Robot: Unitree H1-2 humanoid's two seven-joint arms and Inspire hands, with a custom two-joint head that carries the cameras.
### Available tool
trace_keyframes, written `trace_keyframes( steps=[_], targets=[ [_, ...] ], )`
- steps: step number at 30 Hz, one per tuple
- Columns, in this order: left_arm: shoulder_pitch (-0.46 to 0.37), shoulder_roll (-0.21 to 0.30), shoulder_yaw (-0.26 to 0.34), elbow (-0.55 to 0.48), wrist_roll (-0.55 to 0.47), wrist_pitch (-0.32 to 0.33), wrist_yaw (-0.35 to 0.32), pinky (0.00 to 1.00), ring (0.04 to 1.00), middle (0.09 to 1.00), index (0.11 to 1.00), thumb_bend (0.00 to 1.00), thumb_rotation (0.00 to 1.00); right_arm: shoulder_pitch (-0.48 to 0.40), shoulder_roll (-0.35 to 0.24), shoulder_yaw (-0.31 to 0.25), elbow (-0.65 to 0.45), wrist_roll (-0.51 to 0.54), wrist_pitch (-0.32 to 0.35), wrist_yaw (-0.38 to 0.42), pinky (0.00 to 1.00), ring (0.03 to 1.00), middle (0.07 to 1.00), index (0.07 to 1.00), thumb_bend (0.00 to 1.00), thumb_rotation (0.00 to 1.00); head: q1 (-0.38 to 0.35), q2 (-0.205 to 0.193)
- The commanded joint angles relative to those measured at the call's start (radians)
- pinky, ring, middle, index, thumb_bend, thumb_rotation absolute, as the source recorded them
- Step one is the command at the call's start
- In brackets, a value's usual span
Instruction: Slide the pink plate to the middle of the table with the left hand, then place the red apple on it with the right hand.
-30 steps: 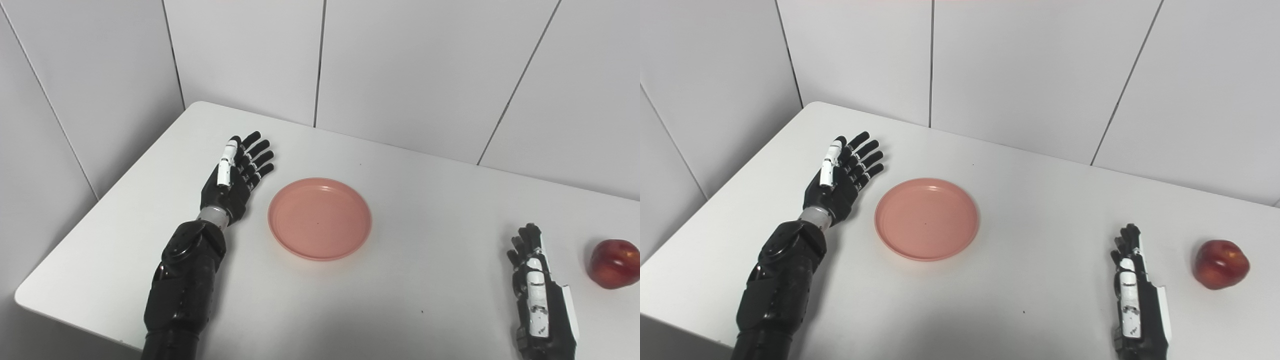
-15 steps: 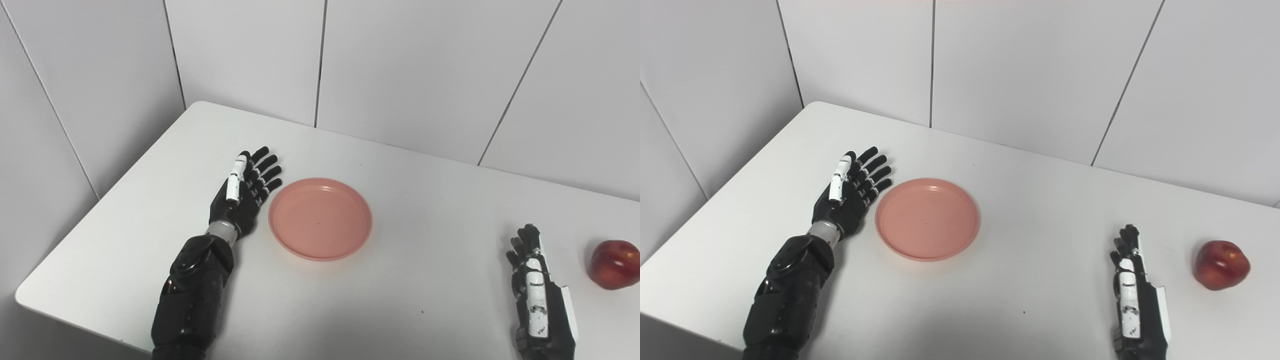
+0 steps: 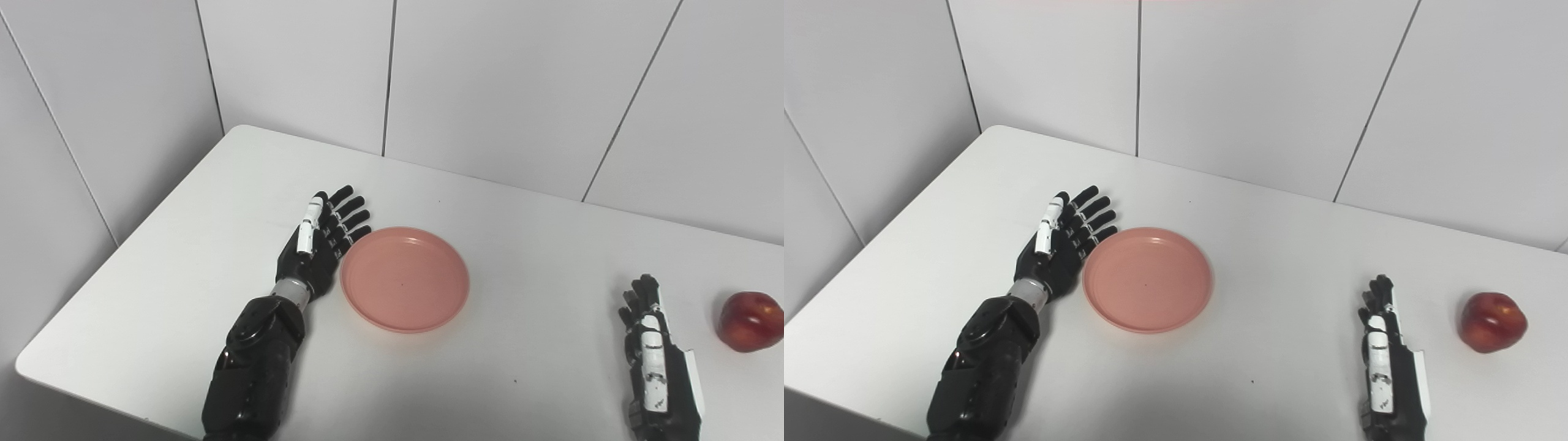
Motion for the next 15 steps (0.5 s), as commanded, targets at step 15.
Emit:
trace_keyframes(
  steps=[15],
  targets=[
    [-0.021,-0.078,-0.071,-0.059,0.041,0.023,0.054,0.80,0.822,0.837,0.822,0.35,1.00,0.024,0.043,0.016,0.007,-0.028,0.027,-0.026,1.00,0.984,0.993,0.991,0.31,1.00,-0.060,0.016]
  ],
)
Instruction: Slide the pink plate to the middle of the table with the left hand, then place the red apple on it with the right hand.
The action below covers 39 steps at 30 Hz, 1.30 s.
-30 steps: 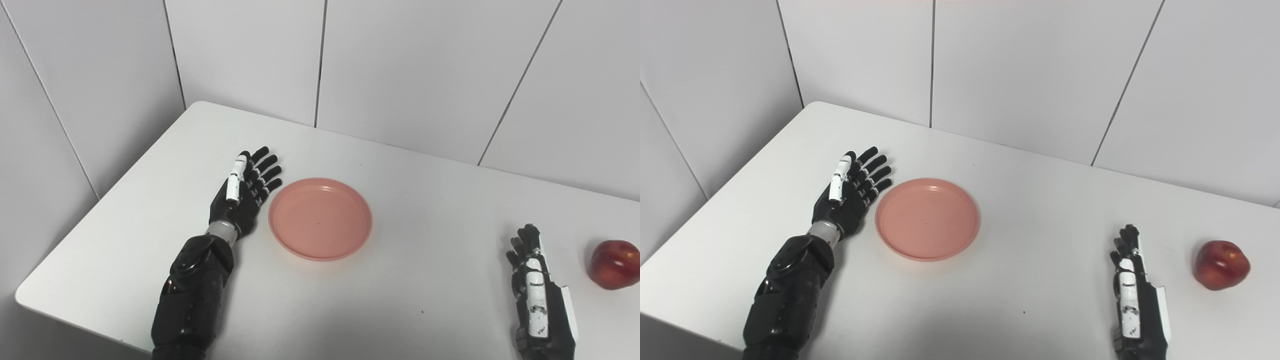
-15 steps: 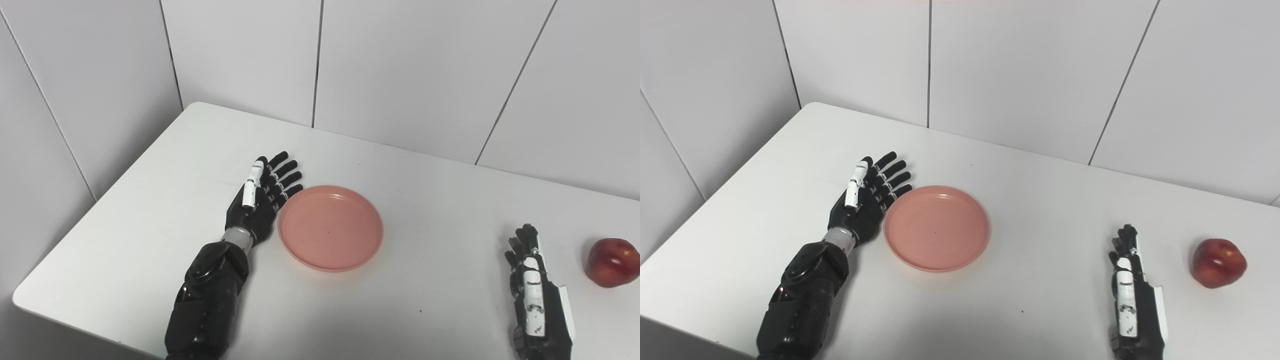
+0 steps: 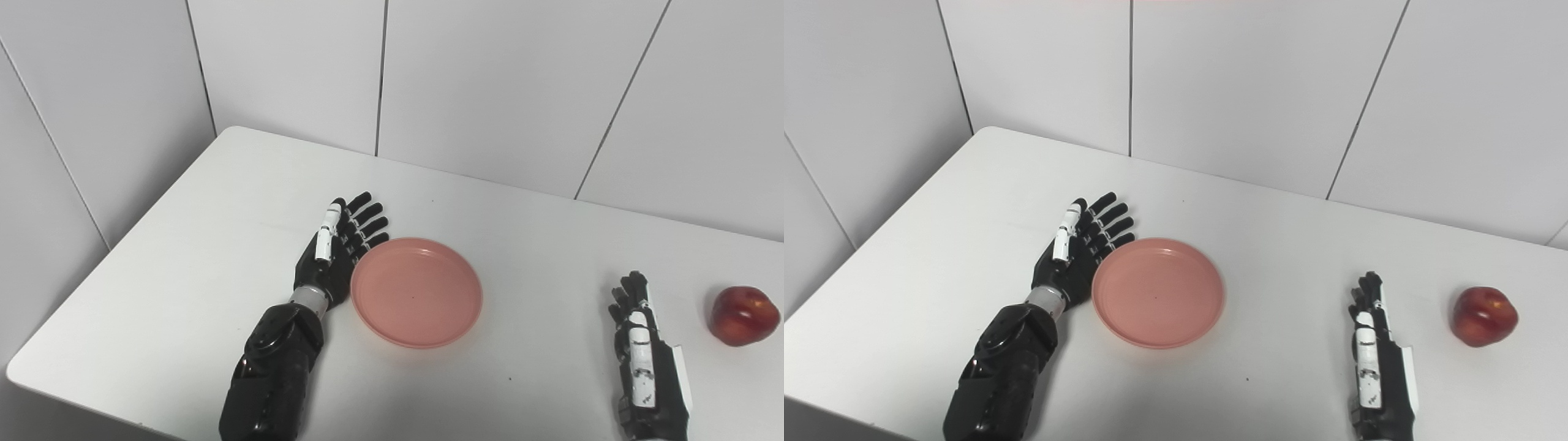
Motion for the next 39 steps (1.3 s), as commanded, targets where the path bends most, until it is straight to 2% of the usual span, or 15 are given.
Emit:
trace_keyframes(
  steps=[1,8,14,23,27,32,39],
  targets=[
    [-0.024,-0.025,-0.023,-0.039,0.024,0.013,0.017,0.80,0.820,0.835,0.819,0.34,1.00,0.023,0.021,0.011,0.015,-0.004,0.019,-0.011,1.00,0.985,0.992,0.989,0.31,1.00,-0.004,0.002],
    [-0.007,-0.073,-0.048,-0.071,0.060,0.029,0.050,0.82,0.836,0.848,0.828,0.34,1.00,0.022,0.043,0.016,0.002,-0.014,0.022,-0.030,1.00,0.981,0.986,0.984,0.28,1.00,-0.047,0.017],
    [0.006,-0.097,-0.065,-0.092,0.073,0.043,0.053,0.83,0.841,0.854,0.838,0.34,1.00,0.021,0.064,0.023,-0.022,-0.041,0.056,-0.052,1.00,0.981,0.983,0.980,0.28,1.00,-0.104,0.035],
    [0.017,-0.106,-0.090,-0.111,0.063,0.066,0.039,0.84,0.851,0.860,0.837,0.33,1.00,0.013,0.086,0.038,-0.047,-0.077,0.079,-0.079,0.98,0.975,0.987,0.986,0.28,1.00,-0.183,0.059],
    [0.019,-0.111,-0.099,-0.125,0.050,0.090,0.038,0.84,0.849,0.854,0.829,0.33,1.00,0.013,0.100,0.042,-0.070,-0.083,0.112,-0.092,0.98,0.970,0.983,0.980,0.28,1.00,-0.220,0.072],
    [0.023,-0.120,-0.114,-0.144,0.050,0.114,0.043,0.83,0.837,0.846,0.824,0.32,1.00,0.009,0.106,0.046,-0.072,-0.099,0.120,-0.104,0.97,0.968,0.982,0.982,0.29,1.00,-0.243,0.080],
    [0.037,-0.110,-0.138,-0.167,0.057,0.112,0.030,0.81,0.837,0.843,0.821,0.32,1.00,0.007,0.119,0.047,-0.078,-0.110,0.125,-0.118,0.96,0.959,0.975,0.975,0.27,1.00,-0.272,0.084]
  ],
)
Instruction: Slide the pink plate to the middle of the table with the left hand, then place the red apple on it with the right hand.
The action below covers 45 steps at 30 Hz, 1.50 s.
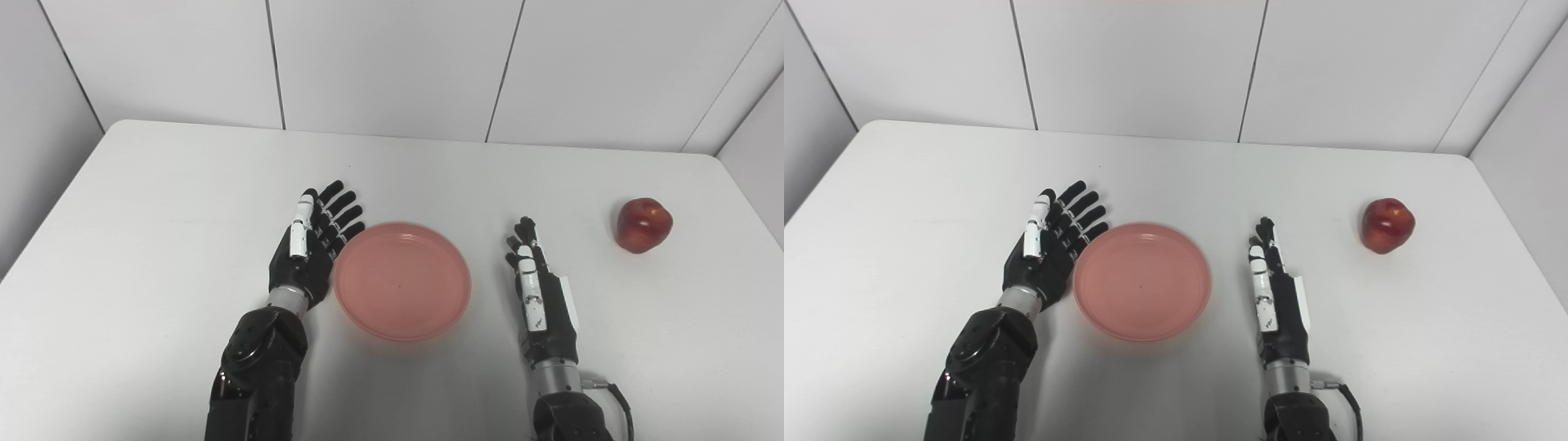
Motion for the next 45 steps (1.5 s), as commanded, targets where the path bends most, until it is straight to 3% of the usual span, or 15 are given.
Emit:
trace_keyframes(
  steps=[1,7,10,18,23,26,31,36,40,45],
  targets=[
    [-0.013,-0.007,-0.008,-0.033,0.000,-0.006,-0.016,0.81,0.839,0.845,0.823,0.32,1.00,-0.019,0.015,0.003,-0.031,-0.004,0.011,-0.010,0.96,0.958,0.974,0.974,0.27,1.00,-0.005,0.002],
    [-0.002,0.018,-0.014,-0.041,0.030,-0.035,-0.024,0.85,0.844,0.849,0.827,0.34,1.00,-0.016,-0.001,-0.001,-0.046,-0.006,0.020,-0.002,0.96,0.959,0.975,0.973,0.31,1.00,-0.030,0.007],
    [0.004,0.038,-0.009,-0.045,0.040,-0.050,-0.038,0.87,0.852,0.855,0.835,0.35,1.00,-0.011,-0.023,0.004,-0.087,-0.080,0.065,-0.014,0.92,0.941,0.959,0.959,0.51,0.91,-0.036,0.010],
    [0.006,0.073,0.033,-0.037,0.030,-0.062,-0.058,0.86,0.860,0.864,0.840,0.36,1.00,-0.018,-0.059,0.008,-0.170,-0.250,0.169,-0.031,0.79,0.892,0.910,0.898,0.69,0.88,-0.092,0.004],
    [0.015,0.091,0.047,-0.022,0.027,-0.083,-0.079,0.86,0.858,0.861,0.842,0.34,1.00,-0.042,-0.099,0.016,-0.224,-0.365,0.223,-0.020,0.82,0.870,0.882,0.869,0.73,0.86,-0.118,-0.001],
    [0.021,0.090,0.052,-0.017,0.025,-0.089,-0.088,0.86,0.862,0.862,0.843,0.34,1.00,-0.059,-0.127,0.019,-0.264,-0.409,0.262,0.007,0.77,0.828,0.852,0.860,0.77,0.82,-0.139,-0.006],
    [0.025,0.092,0.055,-0.009,0.020,-0.101,-0.103,0.87,0.867,0.866,0.844,0.34,1.00,-0.084,-0.169,0.005,-0.321,-0.417,0.294,0.038,0.74,0.815,0.848,0.863,0.80,0.73,-0.168,-0.014],
    [0.025,0.089,0.066,-0.001,0.016,-0.107,-0.108,0.88,0.873,0.870,0.847,0.35,1.00,-0.110,-0.210,-0.014,-0.363,-0.457,0.315,0.049,0.74,0.808,0.830,0.857,0.83,0.72,-0.183,-0.022],
    [0.023,0.092,0.065,0.009,0.014,-0.116,-0.113,0.87,0.870,0.867,0.847,0.34,1.00,-0.148,-0.259,-0.029,-0.415,-0.518,0.393,0.103,0.76,0.812,0.830,0.856,0.84,0.68,-0.204,-0.031],
    [0.022,0.092,0.071,0.014,0.003,-0.119,-0.119,0.88,0.876,0.874,0.851,0.35,1.00,-0.188,-0.303,-0.063,-0.438,-0.536,0.434,0.132,0.74,0.795,0.821,0.852,0.84,0.62,-0.221,-0.036]
  ],
)
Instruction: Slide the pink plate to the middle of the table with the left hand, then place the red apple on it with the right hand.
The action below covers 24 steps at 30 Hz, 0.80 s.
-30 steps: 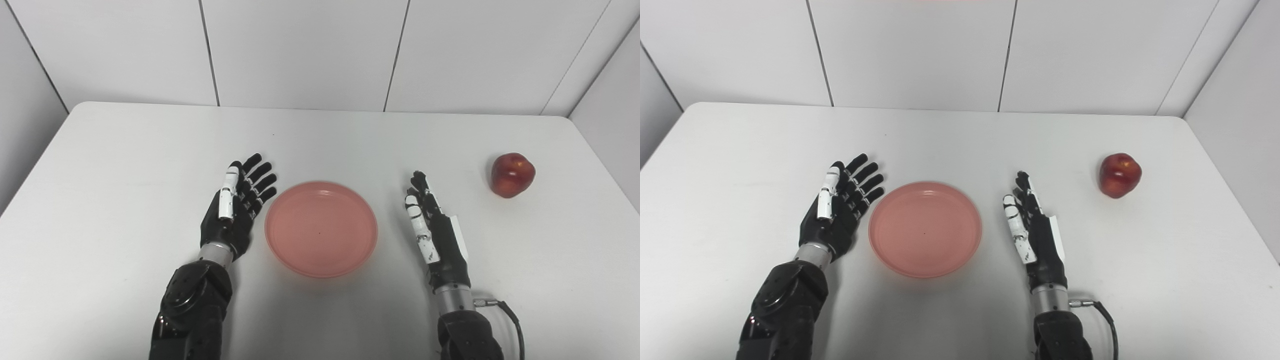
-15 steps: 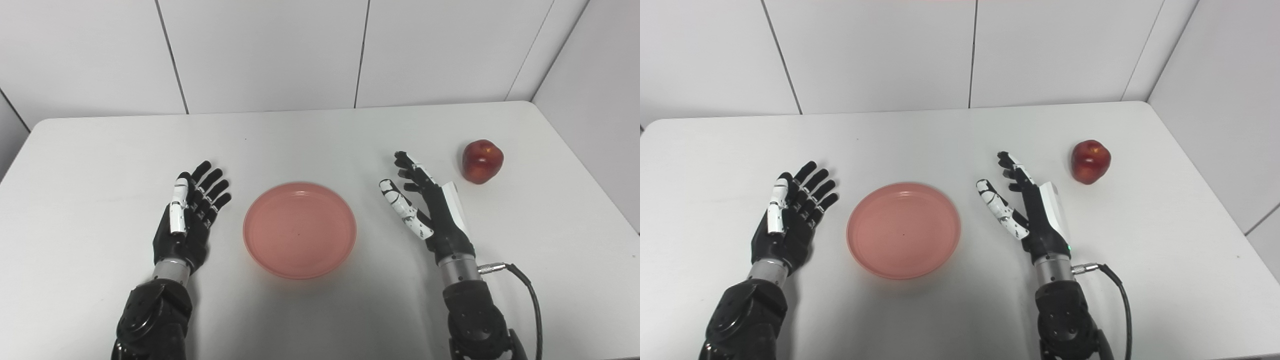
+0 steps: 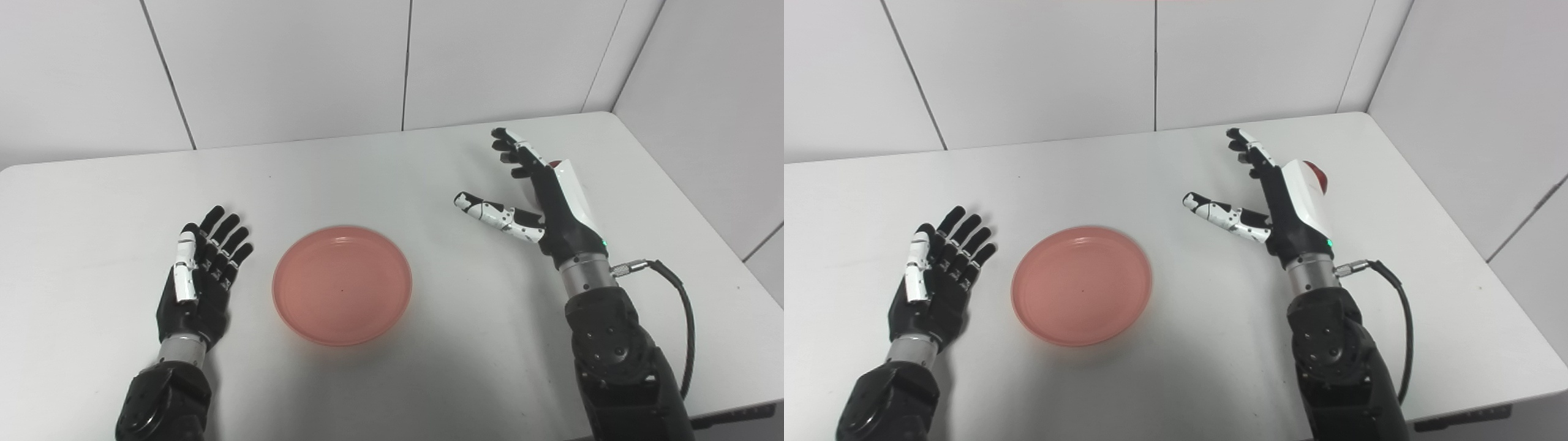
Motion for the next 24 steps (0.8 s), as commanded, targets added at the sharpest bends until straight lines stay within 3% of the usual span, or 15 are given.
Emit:
trace_keyframes(
  steps=[1,5,10,17,24],
  targets=[
    [-0.021,0.002,0.003,-0.009,-0.013,-0.029,-0.013,0.88,0.873,0.871,0.849,0.35,1.00,-0.047,-0.035,-0.026,-0.043,-0.015,0.024,0.012,0.72,0.785,0.817,0.851,0.84,0.61,-0.001,0.000],
    [-0.021,0.008,0.004,-0.005,-0.018,-0.031,-0.019,0.88,0.878,0.876,0.856,0.34,1.00,-0.076,-0.074,-0.046,-0.049,-0.050,0.052,0.033,0.62,0.758,0.812,0.861,0.82,0.60,-0.020,-0.005],
    [-0.024,0.010,0.013,0.020,-0.025,-0.050,-0.031,0.89,0.877,0.877,0.857,0.34,1.00,-0.112,-0.120,-0.090,-0.041,-0.091,0.079,0.047,0.61,0.750,0.811,0.856,0.84,0.56,-0.039,-0.016],
    [-0.026,0.013,0.025,0.031,-0.034,-0.057,-0.043,0.90,0.895,0.888,0.867,0.34,1.00,-0.154,-0.153,-0.170,0.003,-0.147,0.084,0.110,0.72,0.804,0.814,0.861,0.88,0.53,-0.049,-0.018],
    [-0.030,0.016,0.042,0.050,-0.056,-0.069,-0.054,0.90,0.889,0.885,0.865,0.35,1.00,-0.173,-0.205,-0.196,0.055,-0.191,0.084,0.162,0.75,0.836,0.852,0.880,0.91,0.52,-0.054,-0.022]
  ],
)
